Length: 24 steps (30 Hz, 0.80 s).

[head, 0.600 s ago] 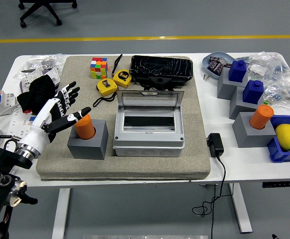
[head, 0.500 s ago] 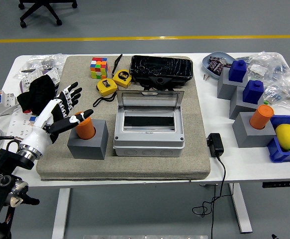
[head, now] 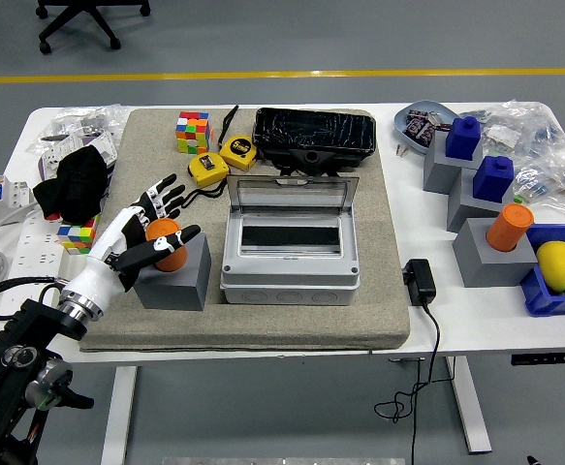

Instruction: Fetch the battery,place it into the box,close the lid of the box

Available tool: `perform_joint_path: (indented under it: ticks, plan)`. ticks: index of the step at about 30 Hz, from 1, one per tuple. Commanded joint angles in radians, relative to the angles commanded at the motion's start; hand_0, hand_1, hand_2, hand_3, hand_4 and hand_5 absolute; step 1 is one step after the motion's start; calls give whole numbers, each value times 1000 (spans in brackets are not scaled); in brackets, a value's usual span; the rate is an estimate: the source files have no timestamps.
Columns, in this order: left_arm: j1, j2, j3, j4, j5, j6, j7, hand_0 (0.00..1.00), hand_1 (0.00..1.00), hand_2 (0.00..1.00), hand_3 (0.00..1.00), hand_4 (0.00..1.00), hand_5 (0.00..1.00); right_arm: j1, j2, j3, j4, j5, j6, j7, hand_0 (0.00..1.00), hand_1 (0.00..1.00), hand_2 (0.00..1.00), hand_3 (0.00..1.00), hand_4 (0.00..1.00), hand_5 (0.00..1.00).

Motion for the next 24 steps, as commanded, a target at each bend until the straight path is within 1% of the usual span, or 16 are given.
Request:
perform_joint_path:
  ticks: [2,3,8,9,14,15,20,21,24]
  plan:
    - [-1,2,6,10,9,8,-3,998,998,998,996,998,322,-1,0,1,0,-1,0,-1,940,827,795,803,998,961]
    - [-1,1,9,13,16,11,-4,998,998,998,889,998,315,-2,1,0,0,0,0,-1,938,826,798,803,998,961]
    - [1,-2,15,15,34,26,-10,998,998,998,889,998,315,-1,1,-5,0,5,0,2,938,826,798,803,998,961]
    - [0,-1,17,15,37,30,-12,998,998,998,830,998,267,-1,0,-5,0,6,0,2,936,826,797,802,998,961]
    - [-4,0,20,11,61,59,-18,998,998,998,830,998,267,-1,0,-3,0,8,-1,4,936,826,797,802,998,961]
    - [-4,0,21,10,70,66,-18,998,997,985,769,998,138,-1,0,-4,0,10,-1,4,934,826,796,802,998,963]
    - [-5,0,25,8,132,91,-9,998,997,985,769,998,138,-1,0,-4,0,15,-2,7,934,826,796,802,998,963]
    - [-6,0,26,8,140,91,-7,920,956,953,764,998,2,-1,0,-4,0,16,-2,7,936,824,796,801,998,966]
    - [-7,1,33,7,145,93,-4,920,956,953,764,998,2,-1,0,-5,0,17,-2,8,936,824,796,801,998,966]
